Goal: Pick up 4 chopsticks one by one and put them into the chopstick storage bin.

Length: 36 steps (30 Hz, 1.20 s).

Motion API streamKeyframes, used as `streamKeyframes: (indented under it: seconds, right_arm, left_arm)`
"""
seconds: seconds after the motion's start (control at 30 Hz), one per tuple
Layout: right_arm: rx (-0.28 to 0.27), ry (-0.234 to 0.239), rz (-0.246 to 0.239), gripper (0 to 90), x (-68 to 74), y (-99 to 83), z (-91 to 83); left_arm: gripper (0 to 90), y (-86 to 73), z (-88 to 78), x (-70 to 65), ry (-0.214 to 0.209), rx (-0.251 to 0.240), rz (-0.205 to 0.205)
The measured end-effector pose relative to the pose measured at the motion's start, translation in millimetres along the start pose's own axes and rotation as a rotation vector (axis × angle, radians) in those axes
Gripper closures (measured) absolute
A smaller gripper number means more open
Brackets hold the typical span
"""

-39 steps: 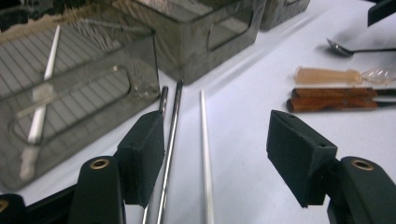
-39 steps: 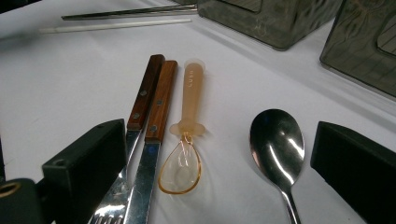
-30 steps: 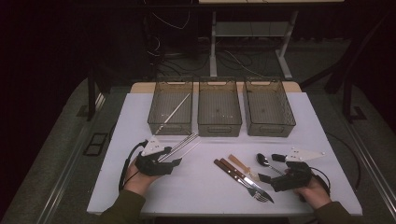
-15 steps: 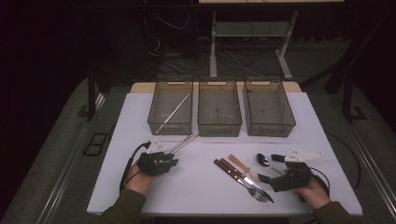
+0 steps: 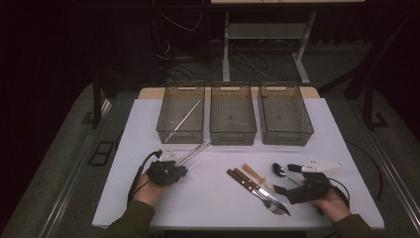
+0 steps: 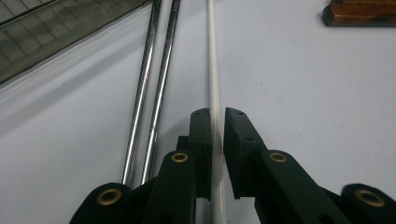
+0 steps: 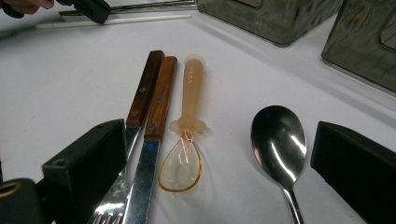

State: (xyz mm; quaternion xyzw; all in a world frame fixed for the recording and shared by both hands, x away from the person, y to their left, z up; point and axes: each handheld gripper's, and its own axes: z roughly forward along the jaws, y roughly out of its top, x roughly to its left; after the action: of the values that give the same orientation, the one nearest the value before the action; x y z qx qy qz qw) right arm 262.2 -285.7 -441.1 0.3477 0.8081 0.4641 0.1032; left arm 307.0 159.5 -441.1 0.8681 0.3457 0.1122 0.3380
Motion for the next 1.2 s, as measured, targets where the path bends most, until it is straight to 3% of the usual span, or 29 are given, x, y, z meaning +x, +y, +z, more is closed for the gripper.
streamKeyframes:
  seconds: [0.2,0.57,0.77,0.97,1.2]
  right_arm:
    - [0.001,0.000,0.001,3.8,-0.1,-0.1,0.1]
    - [0.007,0.001,0.003,3.8,0.5,-0.4,1.0]
    - [0.009,0.003,0.002,3.8,0.3,-0.5,1.6]
    - [0.009,0.004,0.000,3.8,0.5,-0.7,2.1]
    - [0.012,0.005,0.001,3.8,0.8,-0.9,2.3]
  left_arm:
    - [80.6,4.9,2.0,0.3,-0.002,0.049,0.009]
    - [78.0,17.9,5.5,6.1,-0.050,0.133,-0.021]
    - [79.1,26.2,7.7,5.1,-0.034,0.199,-0.010]
    - [83.5,29.7,9.7,-0.5,-0.001,0.222,0.014]
    - [84.8,28.8,9.4,-0.4,-0.003,0.213,-0.001]
